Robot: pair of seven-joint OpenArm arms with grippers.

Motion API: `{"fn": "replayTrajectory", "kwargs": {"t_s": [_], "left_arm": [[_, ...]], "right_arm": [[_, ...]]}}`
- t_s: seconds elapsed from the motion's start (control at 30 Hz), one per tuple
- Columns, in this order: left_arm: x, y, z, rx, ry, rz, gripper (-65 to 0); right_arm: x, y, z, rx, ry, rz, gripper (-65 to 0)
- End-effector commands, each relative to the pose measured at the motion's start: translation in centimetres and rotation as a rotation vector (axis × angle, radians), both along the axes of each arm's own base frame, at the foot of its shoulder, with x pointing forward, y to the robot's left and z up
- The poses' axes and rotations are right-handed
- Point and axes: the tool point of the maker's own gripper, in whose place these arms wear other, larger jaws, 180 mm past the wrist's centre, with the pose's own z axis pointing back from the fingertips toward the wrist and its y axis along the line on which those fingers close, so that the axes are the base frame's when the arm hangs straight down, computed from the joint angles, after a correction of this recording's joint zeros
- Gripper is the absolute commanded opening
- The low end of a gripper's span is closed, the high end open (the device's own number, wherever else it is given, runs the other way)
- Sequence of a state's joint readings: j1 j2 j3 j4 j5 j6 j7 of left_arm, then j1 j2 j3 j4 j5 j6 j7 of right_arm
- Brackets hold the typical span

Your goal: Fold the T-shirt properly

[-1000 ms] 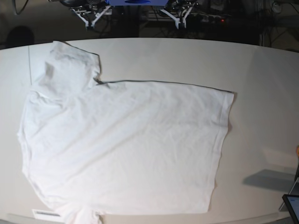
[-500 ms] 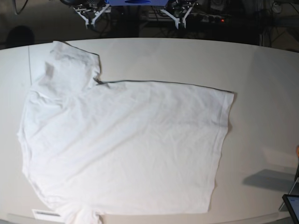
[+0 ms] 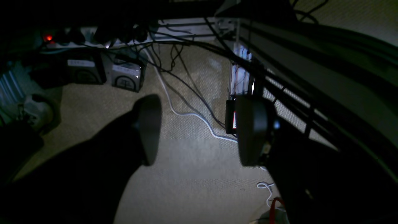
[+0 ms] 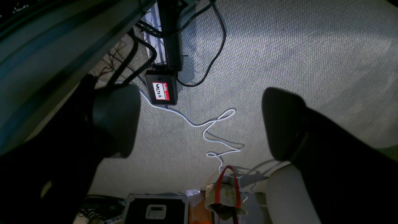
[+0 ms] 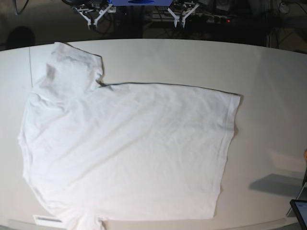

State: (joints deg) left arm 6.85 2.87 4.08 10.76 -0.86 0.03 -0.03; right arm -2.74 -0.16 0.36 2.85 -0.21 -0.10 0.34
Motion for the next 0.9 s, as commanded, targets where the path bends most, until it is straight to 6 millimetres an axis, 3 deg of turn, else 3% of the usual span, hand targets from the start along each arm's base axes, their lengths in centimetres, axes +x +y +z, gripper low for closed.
{"fn": "replayTrajectory", "kwargs": {"t_s": [0.0,0.2,0.27,0.33,0.4,0.47,0.5,0.6,0.73,0.87], "left_arm": [[-0.1,0.0,0.0,0.002,-0.006,-0.005,-31.1],[0.1,1.0,0.2,0.018,-0.023,-0.009,-32.1],[-0.2,1.2,0.3,0.022,-0.032,-0.009,-37.5],[0.0,1.8,0.4,0.032,-0.044,-0.011,-48.5],[-0.2,1.9,0.4,0.033,-0.041,-0.012,-65.0],[-0.3,1.9,0.4,0.033,-0.035,-0.012,-65.0],[-0.3,1.9,0.4,0.033,-0.035,-0.012,-65.0],[-0.5,1.9,0.4,0.033,-0.035,-0.012,-64.5],[-1.0,1.9,0.5,0.034,-0.032,-0.012,-64.2],[-1.3,2.2,0.7,0.039,-0.041,-0.01,-64.7]], "right_arm": [[-0.1,-0.3,0.0,-0.009,-0.002,0.0,-6.2],[0.0,-0.4,0.1,-0.01,-0.103,-0.001,-6.4],[-0.5,-0.4,0.2,-0.01,-0.12,-0.001,-9.4],[-0.7,-0.3,0.2,-0.01,-0.119,0.002,-20.5],[-0.7,-0.3,0.2,-0.01,-0.116,0.004,-38.6],[-0.7,-0.3,0.2,-0.009,-0.116,-0.003,-55.4],[-0.7,-0.3,0.2,-0.009,-0.116,-0.003,-59.8],[-0.8,-0.2,0.2,-0.008,-0.113,0.002,-64.0],[-1.0,-0.3,0.2,-0.009,-0.11,0.004,-64.7],[-2.1,-2.0,0.3,-0.034,-0.099,0.005,-64.9]]}}
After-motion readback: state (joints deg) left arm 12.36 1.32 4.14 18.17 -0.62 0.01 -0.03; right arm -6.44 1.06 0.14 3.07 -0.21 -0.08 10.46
